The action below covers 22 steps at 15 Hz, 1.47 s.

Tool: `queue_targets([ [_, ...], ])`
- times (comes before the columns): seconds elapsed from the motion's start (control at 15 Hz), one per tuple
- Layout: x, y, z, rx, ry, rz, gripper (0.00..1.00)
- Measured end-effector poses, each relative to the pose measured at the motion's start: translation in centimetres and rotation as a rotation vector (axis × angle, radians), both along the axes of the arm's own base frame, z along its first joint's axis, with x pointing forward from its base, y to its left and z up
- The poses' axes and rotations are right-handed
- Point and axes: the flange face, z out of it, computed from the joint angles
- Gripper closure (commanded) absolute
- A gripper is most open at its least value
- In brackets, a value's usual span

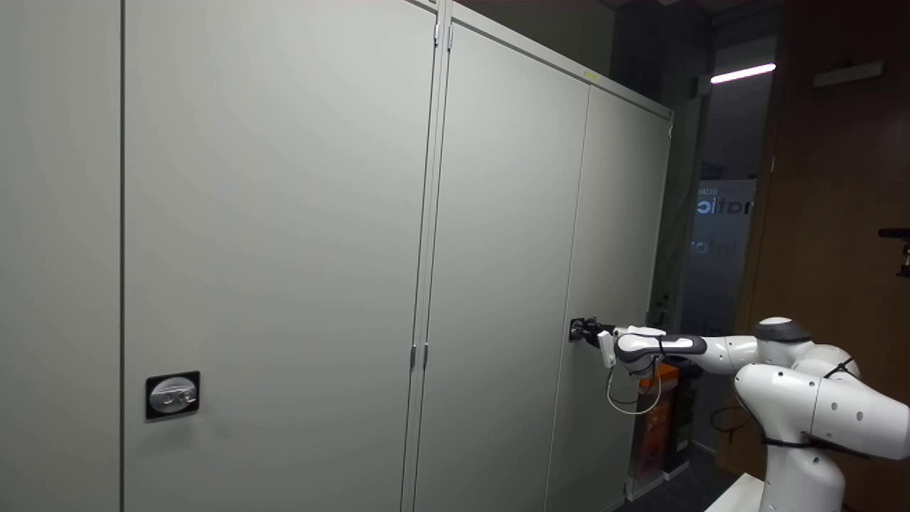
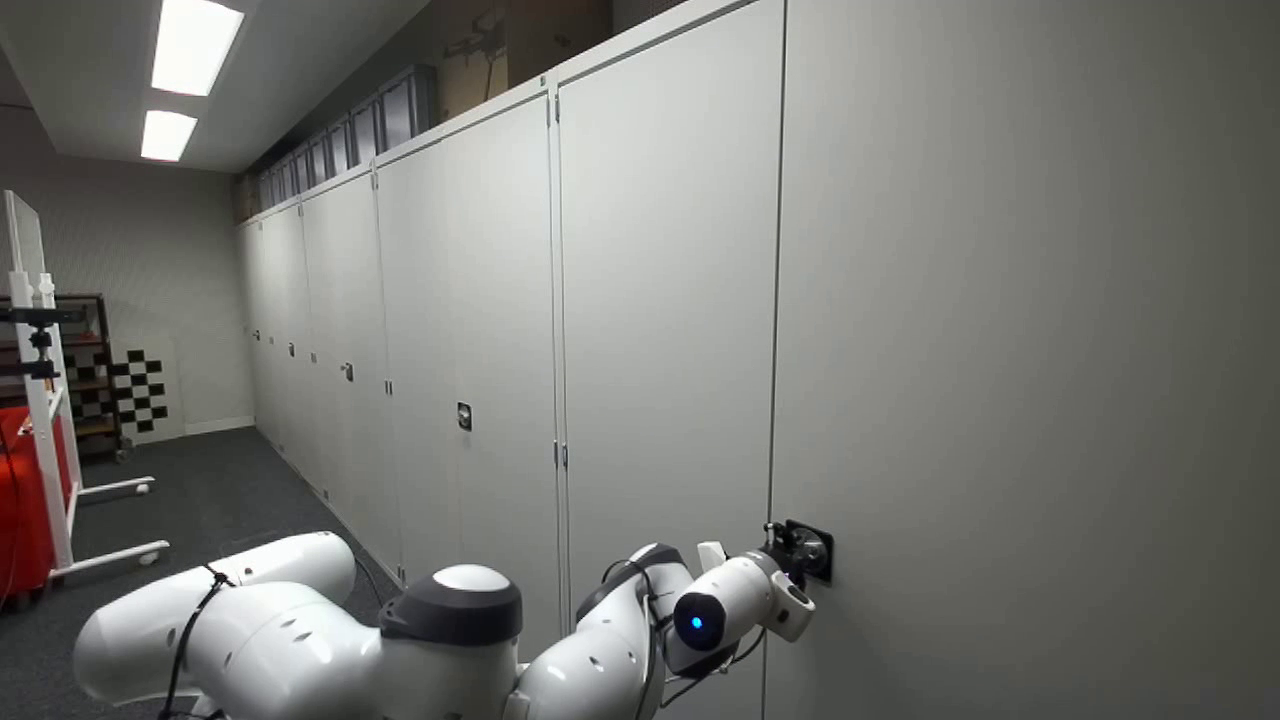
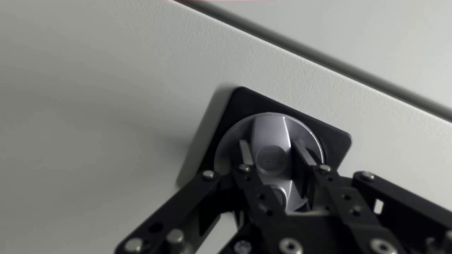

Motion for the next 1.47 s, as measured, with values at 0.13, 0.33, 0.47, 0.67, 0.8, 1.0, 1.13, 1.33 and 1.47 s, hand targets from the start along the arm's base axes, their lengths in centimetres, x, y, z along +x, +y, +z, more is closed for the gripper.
queue_targets([
  [0.13,0.0,-0.01,-0.02,0.013,0.0,-0.001,0.92],
  [0.33,-0.01,-0.02,-0.04,0.033,-0.001,-0.004,0.92],
  [0.47,-0.02,-0.02,-0.03,0.046,-0.001,-0.005,0.92],
  [0.67,-0.03,-0.02,-0.04,0.062,-0.001,-0.007,0.92],
  [0.8,-0.04,-0.02,-0.04,0.074,-0.001,-0.008,0.92],
  [1.0,-0.06,-0.03,-0.04,0.093,0.0,-0.011,0.92],
  [1.13,-0.07,-0.03,-0.04,0.107,0.001,-0.012,0.92],
  [1.33,-0.08,-0.04,-0.03,0.129,0.003,-0.015,0.92],
  [1.47,-0.09,-0.04,-0.03,0.143,0.005,-0.017,0.92],
])
